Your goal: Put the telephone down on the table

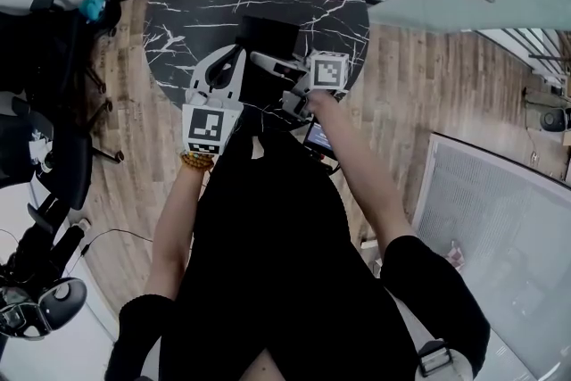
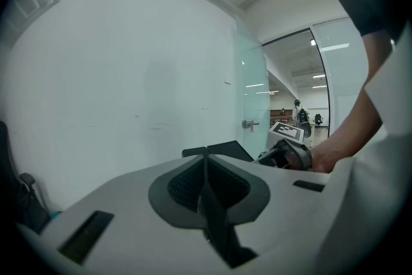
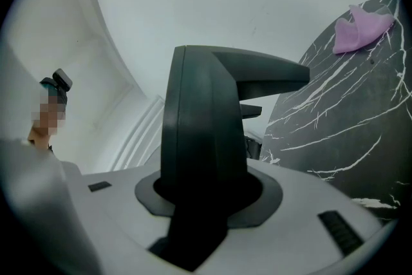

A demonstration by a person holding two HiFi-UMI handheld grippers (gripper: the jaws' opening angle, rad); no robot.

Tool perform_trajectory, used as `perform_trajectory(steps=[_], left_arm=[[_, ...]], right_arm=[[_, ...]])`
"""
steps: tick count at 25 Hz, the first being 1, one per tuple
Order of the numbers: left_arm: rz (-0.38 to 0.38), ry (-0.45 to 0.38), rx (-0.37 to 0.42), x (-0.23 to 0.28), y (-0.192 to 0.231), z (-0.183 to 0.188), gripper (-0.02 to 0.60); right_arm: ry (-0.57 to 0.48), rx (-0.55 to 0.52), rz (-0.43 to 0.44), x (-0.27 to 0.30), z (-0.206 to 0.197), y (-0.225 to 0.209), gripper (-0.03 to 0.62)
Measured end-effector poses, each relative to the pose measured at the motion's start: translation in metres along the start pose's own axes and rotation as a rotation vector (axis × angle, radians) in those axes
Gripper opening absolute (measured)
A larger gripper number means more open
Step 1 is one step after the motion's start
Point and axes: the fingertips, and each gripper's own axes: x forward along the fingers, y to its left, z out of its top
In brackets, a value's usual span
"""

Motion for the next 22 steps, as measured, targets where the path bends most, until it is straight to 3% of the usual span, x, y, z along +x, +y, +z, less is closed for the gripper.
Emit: perform_trajectory(steps=[22], left_arm=[[0.055, 0.044, 0.010, -0.001, 0.009, -0.021, 0.026]], right_arm=[[0.077, 0.068, 0.005, 0.010, -0.022, -0.034, 0.167]])
